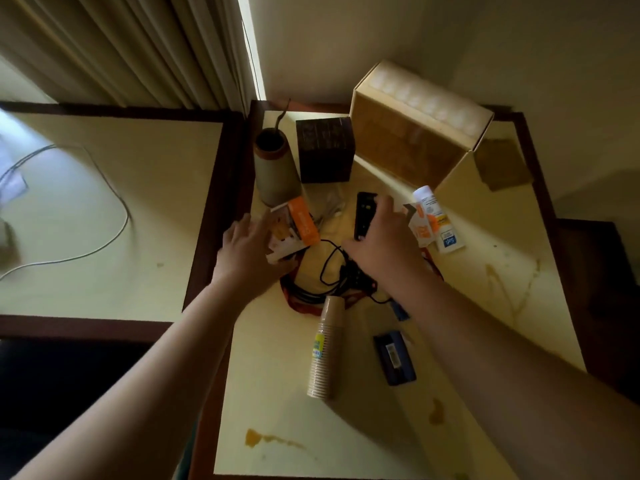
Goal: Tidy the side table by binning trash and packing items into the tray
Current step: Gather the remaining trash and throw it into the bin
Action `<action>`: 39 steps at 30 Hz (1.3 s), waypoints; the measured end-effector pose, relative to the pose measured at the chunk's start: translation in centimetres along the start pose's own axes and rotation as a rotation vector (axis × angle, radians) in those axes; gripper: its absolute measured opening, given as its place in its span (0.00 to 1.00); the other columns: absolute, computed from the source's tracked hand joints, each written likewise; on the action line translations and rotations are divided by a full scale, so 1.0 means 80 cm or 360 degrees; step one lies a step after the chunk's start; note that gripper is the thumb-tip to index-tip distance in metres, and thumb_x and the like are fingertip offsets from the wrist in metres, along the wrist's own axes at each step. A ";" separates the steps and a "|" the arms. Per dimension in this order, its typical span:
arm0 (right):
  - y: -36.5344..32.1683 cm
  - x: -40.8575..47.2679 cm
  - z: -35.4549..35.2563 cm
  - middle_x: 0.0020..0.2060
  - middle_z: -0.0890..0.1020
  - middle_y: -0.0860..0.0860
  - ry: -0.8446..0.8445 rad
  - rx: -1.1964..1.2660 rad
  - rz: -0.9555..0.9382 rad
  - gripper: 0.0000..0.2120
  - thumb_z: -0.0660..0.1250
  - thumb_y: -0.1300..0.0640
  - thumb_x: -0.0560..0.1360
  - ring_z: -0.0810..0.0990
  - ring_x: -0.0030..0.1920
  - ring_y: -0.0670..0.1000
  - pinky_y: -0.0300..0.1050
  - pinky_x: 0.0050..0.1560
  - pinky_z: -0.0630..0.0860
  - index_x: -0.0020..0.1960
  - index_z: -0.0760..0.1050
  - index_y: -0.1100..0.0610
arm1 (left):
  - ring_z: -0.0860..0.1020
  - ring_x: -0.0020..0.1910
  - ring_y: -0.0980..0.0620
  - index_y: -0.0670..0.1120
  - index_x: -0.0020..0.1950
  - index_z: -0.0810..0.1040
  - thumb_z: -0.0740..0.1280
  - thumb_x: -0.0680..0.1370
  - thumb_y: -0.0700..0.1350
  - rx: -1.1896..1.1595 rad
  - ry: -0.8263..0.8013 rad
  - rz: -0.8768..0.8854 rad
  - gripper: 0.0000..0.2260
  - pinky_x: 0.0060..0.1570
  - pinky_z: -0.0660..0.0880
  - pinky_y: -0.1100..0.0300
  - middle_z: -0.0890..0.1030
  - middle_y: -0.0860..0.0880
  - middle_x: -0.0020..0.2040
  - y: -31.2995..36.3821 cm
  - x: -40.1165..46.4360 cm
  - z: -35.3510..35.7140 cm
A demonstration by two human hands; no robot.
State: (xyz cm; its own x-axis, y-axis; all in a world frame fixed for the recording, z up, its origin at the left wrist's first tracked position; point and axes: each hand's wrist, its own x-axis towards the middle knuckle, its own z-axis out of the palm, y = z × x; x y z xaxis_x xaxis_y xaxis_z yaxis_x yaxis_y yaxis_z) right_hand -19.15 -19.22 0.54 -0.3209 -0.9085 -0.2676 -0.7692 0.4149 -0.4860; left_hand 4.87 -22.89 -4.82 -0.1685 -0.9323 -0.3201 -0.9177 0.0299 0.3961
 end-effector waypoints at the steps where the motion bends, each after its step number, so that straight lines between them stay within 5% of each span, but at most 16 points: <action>1: -0.007 0.021 0.002 0.64 0.74 0.59 -0.0038 -0.0105 -0.0004 0.42 0.76 0.44 0.72 0.77 0.63 0.62 0.55 0.55 0.80 0.76 0.56 0.52 | 0.51 0.82 0.39 0.63 0.82 0.43 0.71 0.72 0.68 -0.0062 0.0012 -0.0011 0.48 0.76 0.58 0.36 0.54 0.47 0.84 0.002 -0.020 0.002; 6: -0.023 0.074 0.031 0.67 0.70 0.62 -0.0201 -0.0314 -0.0140 0.44 0.77 0.43 0.71 0.75 0.64 0.64 0.55 0.56 0.76 0.76 0.57 0.55 | 0.58 0.79 0.42 0.61 0.83 0.52 0.68 0.77 0.65 -0.0076 0.0083 -0.0067 0.39 0.75 0.65 0.42 0.60 0.49 0.81 0.028 -0.122 0.021; 12: -0.016 0.078 0.042 0.64 0.73 0.61 -0.0172 -0.0290 -0.0252 0.30 0.73 0.49 0.76 0.77 0.61 0.63 0.52 0.52 0.76 0.73 0.64 0.56 | 0.70 0.67 0.48 0.60 0.80 0.55 0.66 0.73 0.72 0.0076 -0.0137 -0.0170 0.40 0.63 0.73 0.53 0.72 0.49 0.69 0.071 -0.192 0.074; 17: 0.026 0.004 0.003 0.62 0.75 0.54 -0.0202 0.0045 -0.0451 0.21 0.72 0.51 0.77 0.76 0.60 0.54 0.50 0.58 0.77 0.68 0.74 0.54 | 0.77 0.54 0.49 0.59 0.75 0.60 0.72 0.74 0.63 -0.0058 -0.0238 -0.0281 0.34 0.48 0.83 0.49 0.74 0.51 0.60 0.086 -0.179 0.094; 22: 0.130 -0.102 -0.017 0.51 0.79 0.48 -0.0183 0.0086 -0.0321 0.09 0.72 0.52 0.78 0.78 0.47 0.46 0.37 0.43 0.73 0.57 0.80 0.52 | 0.81 0.46 0.49 0.59 0.70 0.69 0.69 0.78 0.51 -0.0157 -0.0124 -0.0223 0.21 0.39 0.84 0.50 0.74 0.50 0.62 0.094 -0.141 0.082; 26: 0.187 -0.159 -0.016 0.48 0.75 0.47 -0.0275 0.0154 -0.0068 0.13 0.71 0.50 0.79 0.75 0.43 0.43 0.35 0.37 0.68 0.62 0.79 0.51 | 0.78 0.49 0.49 0.58 0.70 0.71 0.71 0.77 0.44 -0.0026 -0.0074 -0.0164 0.23 0.44 0.84 0.49 0.76 0.51 0.61 0.101 -0.115 0.068; 30: 0.211 -0.175 0.003 0.48 0.73 0.45 -0.0334 0.0139 -0.0035 0.19 0.70 0.48 0.79 0.75 0.44 0.45 0.39 0.42 0.72 0.69 0.76 0.48 | 0.78 0.50 0.48 0.57 0.71 0.72 0.69 0.78 0.40 -0.0027 -0.0019 -0.0131 0.24 0.46 0.83 0.47 0.76 0.49 0.61 0.108 -0.111 0.068; 34: 0.219 -0.169 0.025 0.53 0.75 0.48 -0.0417 0.0192 -0.0079 0.13 0.70 0.50 0.80 0.77 0.50 0.49 0.42 0.50 0.75 0.63 0.79 0.51 | 0.74 0.62 0.46 0.56 0.76 0.70 0.69 0.79 0.45 -0.0017 0.0093 -0.0110 0.25 0.56 0.80 0.48 0.75 0.48 0.68 0.114 -0.141 0.078; 39: 0.228 -0.170 0.033 0.44 0.78 0.46 -0.0220 0.0278 -0.0104 0.05 0.68 0.53 0.82 0.79 0.44 0.48 0.40 0.41 0.74 0.47 0.77 0.49 | 0.71 0.66 0.46 0.53 0.76 0.70 0.70 0.80 0.50 -0.0155 0.0265 -0.0136 0.24 0.62 0.77 0.49 0.74 0.48 0.70 0.104 -0.211 0.103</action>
State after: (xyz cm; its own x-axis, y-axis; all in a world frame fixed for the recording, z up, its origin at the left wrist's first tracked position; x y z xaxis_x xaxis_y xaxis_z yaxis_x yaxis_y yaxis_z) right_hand -27.35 0.82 -6.88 -0.1859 -0.9232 -0.3364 -0.6748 0.3688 -0.6392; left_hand -2.86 -3.97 -3.19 -0.0225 -0.9769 -0.2124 -0.8856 -0.0791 0.4576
